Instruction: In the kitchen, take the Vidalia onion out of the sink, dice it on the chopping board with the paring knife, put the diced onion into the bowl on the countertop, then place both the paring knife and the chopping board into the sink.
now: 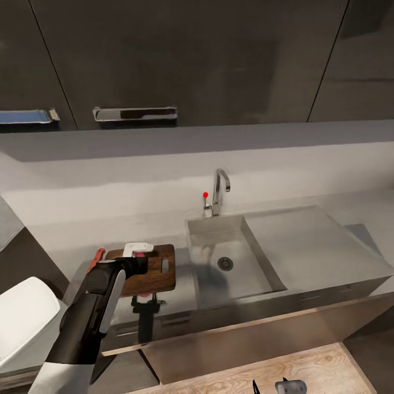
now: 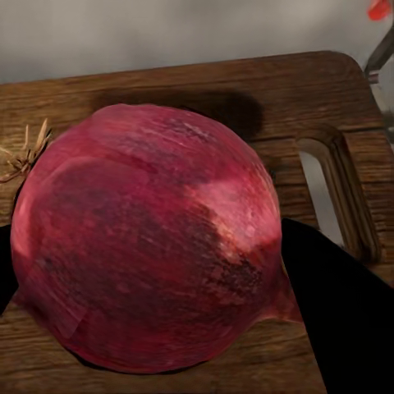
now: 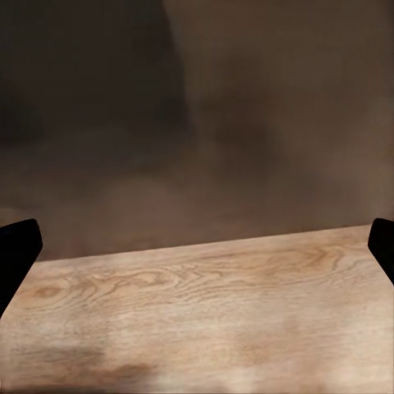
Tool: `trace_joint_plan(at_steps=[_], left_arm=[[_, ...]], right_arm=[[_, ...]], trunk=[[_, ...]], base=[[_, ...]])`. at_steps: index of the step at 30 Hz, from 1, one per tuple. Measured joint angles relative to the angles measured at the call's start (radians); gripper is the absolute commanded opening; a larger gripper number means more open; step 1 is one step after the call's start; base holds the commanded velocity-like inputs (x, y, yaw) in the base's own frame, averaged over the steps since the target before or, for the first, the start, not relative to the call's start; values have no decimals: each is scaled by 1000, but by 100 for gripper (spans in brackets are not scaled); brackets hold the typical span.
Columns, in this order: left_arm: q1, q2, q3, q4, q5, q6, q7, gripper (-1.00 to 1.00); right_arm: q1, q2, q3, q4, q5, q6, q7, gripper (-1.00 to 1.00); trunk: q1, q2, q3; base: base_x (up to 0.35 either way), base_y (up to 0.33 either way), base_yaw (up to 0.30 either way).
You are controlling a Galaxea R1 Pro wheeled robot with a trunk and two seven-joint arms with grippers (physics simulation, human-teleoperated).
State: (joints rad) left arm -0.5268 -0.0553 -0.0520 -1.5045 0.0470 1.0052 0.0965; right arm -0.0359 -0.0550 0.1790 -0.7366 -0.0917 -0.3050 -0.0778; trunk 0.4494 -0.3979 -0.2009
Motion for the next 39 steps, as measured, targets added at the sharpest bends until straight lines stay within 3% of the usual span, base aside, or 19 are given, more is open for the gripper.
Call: trace_joint_plan(at_steps=[15, 26, 39], left_arm=[[0, 0, -1, 5, 0, 0, 0, -100], [0, -1, 0, 5, 0, 0, 0, -100], [0, -1, -1, 7, 0, -1, 1, -100]], right_arm=[[0, 0, 0, 0, 0, 0, 0, 100], [0, 0, 0, 0, 0, -1, -1, 100], [0, 0, 0, 0, 0, 0, -1, 100]], trunk=[[0, 0, -11], [0, 0, -11], [0, 0, -11]], base=[[4, 6, 1], [0, 0, 186], [5, -3, 12]])
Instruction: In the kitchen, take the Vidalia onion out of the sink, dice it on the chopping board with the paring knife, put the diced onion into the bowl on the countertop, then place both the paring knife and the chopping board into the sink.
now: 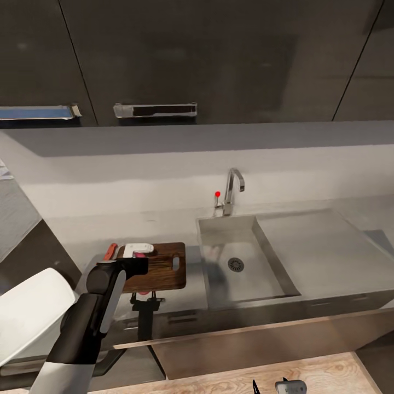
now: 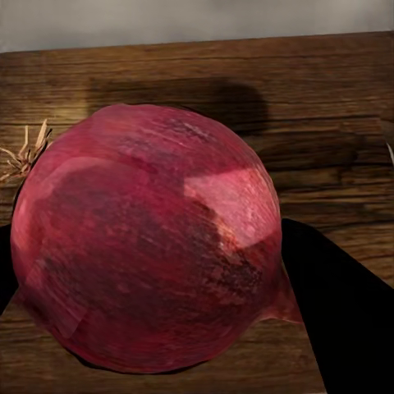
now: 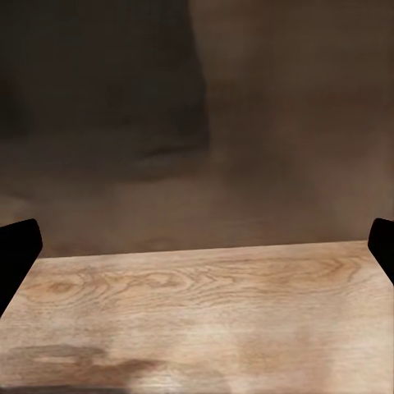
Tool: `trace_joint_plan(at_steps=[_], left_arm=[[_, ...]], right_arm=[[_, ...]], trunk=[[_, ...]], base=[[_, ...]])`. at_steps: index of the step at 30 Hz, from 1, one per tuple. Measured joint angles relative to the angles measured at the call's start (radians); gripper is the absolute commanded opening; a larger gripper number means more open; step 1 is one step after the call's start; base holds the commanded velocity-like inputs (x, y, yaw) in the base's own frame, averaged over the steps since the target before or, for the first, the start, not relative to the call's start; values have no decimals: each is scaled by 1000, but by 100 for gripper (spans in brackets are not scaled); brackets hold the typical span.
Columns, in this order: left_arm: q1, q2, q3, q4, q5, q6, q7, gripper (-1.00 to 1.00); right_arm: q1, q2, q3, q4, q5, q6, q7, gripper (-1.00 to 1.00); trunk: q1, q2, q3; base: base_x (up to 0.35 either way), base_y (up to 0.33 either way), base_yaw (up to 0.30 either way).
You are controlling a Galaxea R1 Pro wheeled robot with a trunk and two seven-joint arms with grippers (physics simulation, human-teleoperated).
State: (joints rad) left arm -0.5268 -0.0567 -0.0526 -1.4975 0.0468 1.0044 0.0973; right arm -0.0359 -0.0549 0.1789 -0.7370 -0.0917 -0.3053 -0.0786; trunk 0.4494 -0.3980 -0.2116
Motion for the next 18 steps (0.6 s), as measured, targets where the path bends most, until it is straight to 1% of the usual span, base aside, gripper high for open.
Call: trace_joint_plan(at_steps=[18], left_arm=[[0, 0, 0, 4, -1, -1, 0, -100]], right_arm=[[0, 0, 1, 0, 0, -1, 1, 100]], trunk=[[0, 0, 0]], base=[[4, -2, 0]])
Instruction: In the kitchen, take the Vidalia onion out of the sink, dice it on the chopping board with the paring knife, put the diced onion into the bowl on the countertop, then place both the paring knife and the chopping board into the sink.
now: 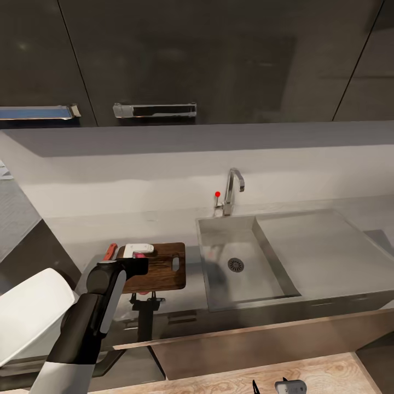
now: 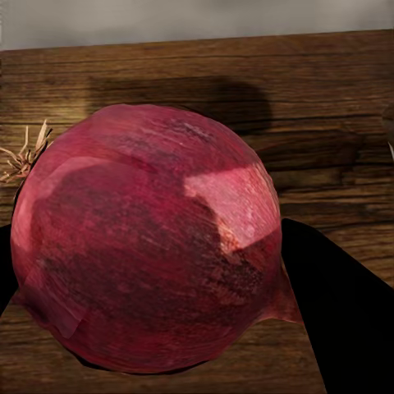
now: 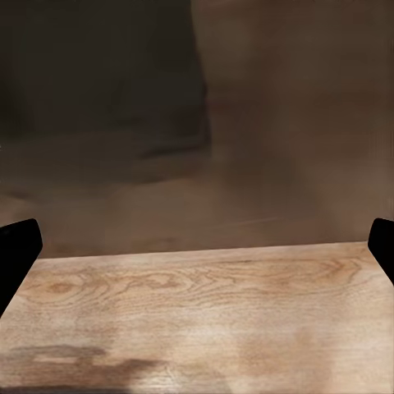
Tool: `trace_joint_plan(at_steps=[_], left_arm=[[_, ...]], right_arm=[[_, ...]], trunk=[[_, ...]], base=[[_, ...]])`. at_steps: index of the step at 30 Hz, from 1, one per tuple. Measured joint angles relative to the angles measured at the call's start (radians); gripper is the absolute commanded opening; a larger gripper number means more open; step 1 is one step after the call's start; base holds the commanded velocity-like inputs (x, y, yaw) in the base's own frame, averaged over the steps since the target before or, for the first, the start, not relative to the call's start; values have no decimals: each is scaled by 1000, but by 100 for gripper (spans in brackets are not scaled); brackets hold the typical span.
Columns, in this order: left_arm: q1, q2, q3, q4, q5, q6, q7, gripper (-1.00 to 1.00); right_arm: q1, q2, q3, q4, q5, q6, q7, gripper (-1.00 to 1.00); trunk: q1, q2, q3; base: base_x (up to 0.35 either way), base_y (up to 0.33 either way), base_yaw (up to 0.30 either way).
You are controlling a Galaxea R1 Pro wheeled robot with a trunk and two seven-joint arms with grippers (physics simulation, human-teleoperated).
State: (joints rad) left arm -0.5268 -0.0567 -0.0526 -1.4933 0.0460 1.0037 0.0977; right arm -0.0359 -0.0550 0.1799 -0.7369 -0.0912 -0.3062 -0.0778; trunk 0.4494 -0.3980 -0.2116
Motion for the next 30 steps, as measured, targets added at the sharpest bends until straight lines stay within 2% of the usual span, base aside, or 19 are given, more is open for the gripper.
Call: trace_joint_plan(at_steps=[30], left_arm=[[0, 0, 0, 0, 0, 0, 0, -100]], right_arm=[[0, 0, -1, -1, -1, 1, 0, 100]], trunk=[[0, 0, -1]], base=[[0, -7, 0]])
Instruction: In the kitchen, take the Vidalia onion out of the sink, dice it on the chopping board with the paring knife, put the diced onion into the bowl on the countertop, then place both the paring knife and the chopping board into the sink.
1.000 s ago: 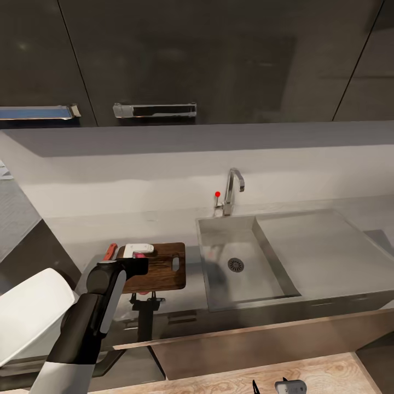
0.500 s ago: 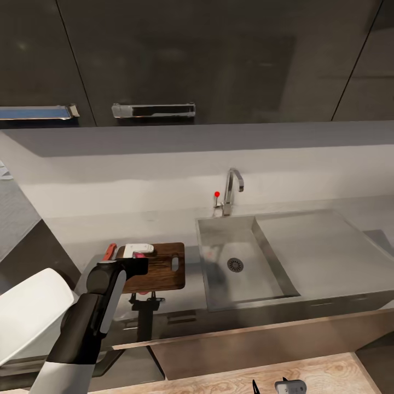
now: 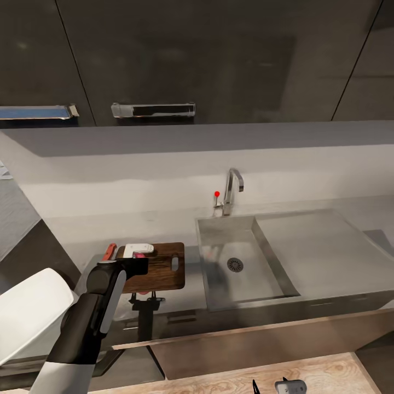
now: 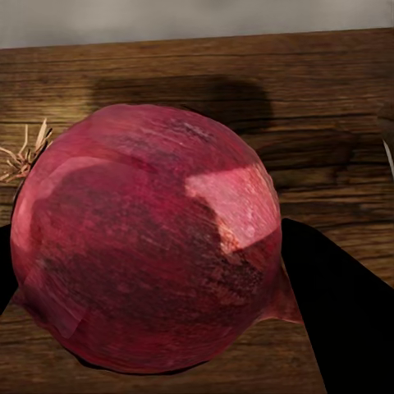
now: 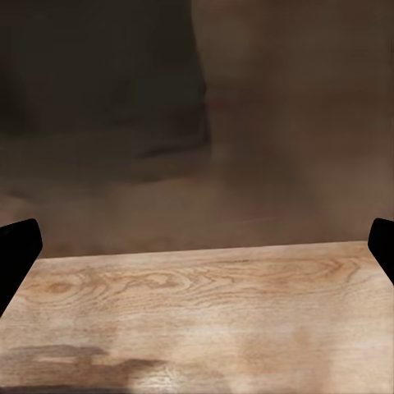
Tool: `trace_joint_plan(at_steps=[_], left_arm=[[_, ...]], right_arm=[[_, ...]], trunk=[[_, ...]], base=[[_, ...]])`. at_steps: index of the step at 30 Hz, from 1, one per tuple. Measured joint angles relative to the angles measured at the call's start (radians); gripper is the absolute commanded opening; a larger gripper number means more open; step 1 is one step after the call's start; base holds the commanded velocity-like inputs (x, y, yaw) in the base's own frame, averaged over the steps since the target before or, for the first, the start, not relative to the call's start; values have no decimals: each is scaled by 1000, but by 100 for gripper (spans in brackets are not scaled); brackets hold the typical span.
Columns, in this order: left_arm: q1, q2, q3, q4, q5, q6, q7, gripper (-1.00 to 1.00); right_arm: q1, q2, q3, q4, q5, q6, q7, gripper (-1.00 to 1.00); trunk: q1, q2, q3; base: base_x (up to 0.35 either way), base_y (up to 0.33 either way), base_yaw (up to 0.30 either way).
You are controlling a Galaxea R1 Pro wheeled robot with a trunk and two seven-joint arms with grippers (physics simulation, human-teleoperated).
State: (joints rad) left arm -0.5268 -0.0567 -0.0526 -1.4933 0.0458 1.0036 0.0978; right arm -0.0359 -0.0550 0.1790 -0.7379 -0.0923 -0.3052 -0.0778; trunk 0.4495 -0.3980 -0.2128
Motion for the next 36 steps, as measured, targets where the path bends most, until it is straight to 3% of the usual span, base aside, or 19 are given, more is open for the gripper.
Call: trace_joint_plan(at_steps=[19, 36], left_arm=[[0, 0, 0, 0, 0, 0, 0, -100], [0, 0, 0, 0, 0, -1, 0, -100]], right_arm=[[0, 0, 0, 0, -1, 0, 0, 100], [0, 0, 0, 0, -1, -1, 0, 100]], trunk=[[0, 0, -11], [0, 0, 9]], base=[[0, 0, 0], [0, -54, 0]])
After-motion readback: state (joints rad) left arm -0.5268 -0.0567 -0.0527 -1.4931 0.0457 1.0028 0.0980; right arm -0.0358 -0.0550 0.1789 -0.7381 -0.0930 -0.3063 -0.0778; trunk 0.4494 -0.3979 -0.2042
